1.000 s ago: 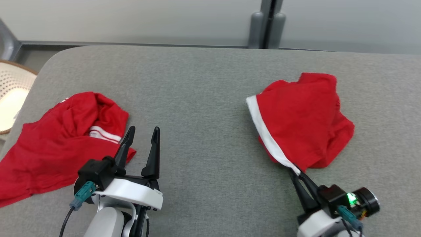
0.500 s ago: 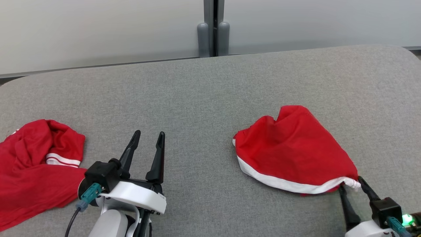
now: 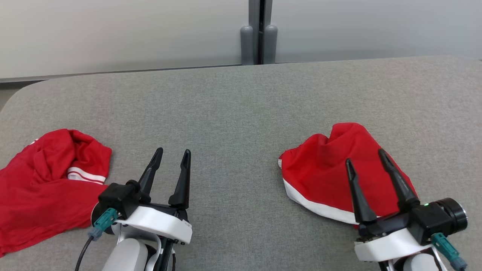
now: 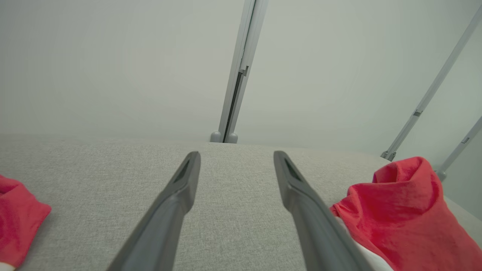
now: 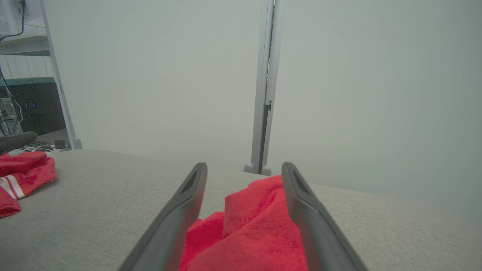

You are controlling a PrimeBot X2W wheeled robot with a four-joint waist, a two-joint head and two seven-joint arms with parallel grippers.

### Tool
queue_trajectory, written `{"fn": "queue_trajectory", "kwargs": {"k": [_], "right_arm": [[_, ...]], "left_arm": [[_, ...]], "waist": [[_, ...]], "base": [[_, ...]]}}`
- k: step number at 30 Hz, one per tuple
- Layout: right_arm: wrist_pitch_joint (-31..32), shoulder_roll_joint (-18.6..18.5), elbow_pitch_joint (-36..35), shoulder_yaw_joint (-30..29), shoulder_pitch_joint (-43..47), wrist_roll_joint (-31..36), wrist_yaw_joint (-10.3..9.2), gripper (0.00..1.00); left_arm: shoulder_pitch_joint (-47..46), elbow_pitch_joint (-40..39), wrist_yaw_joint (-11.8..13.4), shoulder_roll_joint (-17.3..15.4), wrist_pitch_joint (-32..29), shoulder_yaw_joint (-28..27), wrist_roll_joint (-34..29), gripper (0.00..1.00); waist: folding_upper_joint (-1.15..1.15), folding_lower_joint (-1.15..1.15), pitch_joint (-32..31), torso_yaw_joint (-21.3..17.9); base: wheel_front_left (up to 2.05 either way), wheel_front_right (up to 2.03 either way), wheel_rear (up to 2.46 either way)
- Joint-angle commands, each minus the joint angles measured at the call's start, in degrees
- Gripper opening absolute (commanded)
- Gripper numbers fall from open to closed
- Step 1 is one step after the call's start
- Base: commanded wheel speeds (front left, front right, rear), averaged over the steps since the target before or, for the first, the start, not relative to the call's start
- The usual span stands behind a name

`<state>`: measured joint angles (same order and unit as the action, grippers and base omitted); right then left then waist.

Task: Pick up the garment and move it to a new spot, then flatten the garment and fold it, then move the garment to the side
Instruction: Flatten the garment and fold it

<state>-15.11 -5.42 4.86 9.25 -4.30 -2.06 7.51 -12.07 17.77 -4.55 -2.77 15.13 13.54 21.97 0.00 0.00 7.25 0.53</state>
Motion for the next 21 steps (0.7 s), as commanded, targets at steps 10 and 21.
{"fn": "queue_trajectory", "kwargs": {"k": [10,21], "right_arm": [[-0.06,1.21,9.92,5.30,-1.75,0.88,-0.04,1.00],[5.31,1.53,21.54,5.42,-9.71,0.74,-0.04,1.00]], "left_arm": [[0.50,-0.20,0.33,-0.21,0.02,1.26,1.17,1.00],[0.19,-0.38,0.94,-0.21,0.02,2.61,3.02,1.00]], "waist": [[0.00,0.00,-0.39,5.86],[0.00,0.00,1.78,10.92]], "base": [[0.00,0.00,0.00],[0.00,0.00,0.00]]}}
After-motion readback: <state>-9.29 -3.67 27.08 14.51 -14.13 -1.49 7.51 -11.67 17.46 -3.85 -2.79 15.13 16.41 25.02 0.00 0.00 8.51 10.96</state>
